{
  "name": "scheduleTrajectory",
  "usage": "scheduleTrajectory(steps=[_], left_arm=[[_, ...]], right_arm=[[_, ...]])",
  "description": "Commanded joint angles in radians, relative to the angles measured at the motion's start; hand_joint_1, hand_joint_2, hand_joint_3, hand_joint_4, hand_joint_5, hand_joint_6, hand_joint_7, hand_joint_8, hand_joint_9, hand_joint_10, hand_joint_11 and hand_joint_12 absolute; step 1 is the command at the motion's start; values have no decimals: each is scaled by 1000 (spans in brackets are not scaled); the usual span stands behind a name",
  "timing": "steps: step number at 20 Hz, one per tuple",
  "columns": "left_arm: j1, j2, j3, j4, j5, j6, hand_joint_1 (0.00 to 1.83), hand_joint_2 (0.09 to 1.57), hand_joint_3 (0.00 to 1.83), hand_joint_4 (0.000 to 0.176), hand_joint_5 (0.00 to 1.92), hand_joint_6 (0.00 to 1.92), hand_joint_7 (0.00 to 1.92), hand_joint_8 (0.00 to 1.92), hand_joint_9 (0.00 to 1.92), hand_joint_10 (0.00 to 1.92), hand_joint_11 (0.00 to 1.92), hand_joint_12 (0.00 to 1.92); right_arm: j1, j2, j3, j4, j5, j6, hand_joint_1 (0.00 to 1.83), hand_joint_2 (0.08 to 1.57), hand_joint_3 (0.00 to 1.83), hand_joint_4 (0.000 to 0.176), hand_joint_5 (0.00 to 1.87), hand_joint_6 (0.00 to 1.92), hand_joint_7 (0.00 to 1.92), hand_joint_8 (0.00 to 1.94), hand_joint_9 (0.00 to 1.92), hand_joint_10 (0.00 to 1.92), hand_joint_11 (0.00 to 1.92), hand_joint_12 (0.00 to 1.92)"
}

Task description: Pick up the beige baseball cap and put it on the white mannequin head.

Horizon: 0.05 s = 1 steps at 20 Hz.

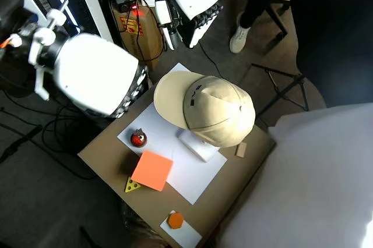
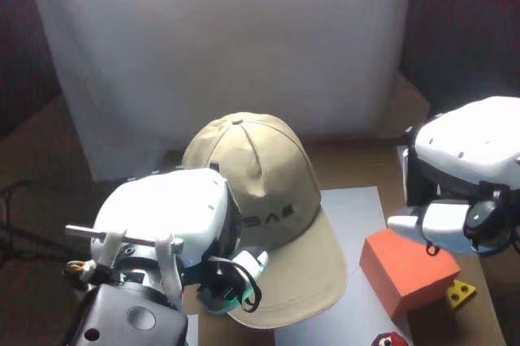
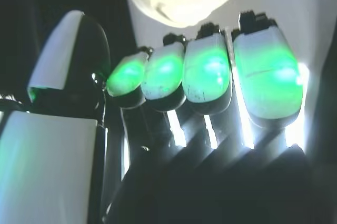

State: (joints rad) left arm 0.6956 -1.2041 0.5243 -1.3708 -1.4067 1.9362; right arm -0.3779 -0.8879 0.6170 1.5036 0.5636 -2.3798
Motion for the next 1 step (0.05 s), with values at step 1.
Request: scheduleTrajectory(steps=[1], left_arm=[[-13, 6, 2, 84, -54, -4, 897, 1165, 3, 86, 1233, 1921, 1368, 1921, 1435, 1921, 1515, 1921]], right_arm=[[10, -6, 2, -39, 47, 7, 728, 1404, 14, 176, 1429, 1921, 1601, 1941, 1843, 1921, 1921, 1921]])
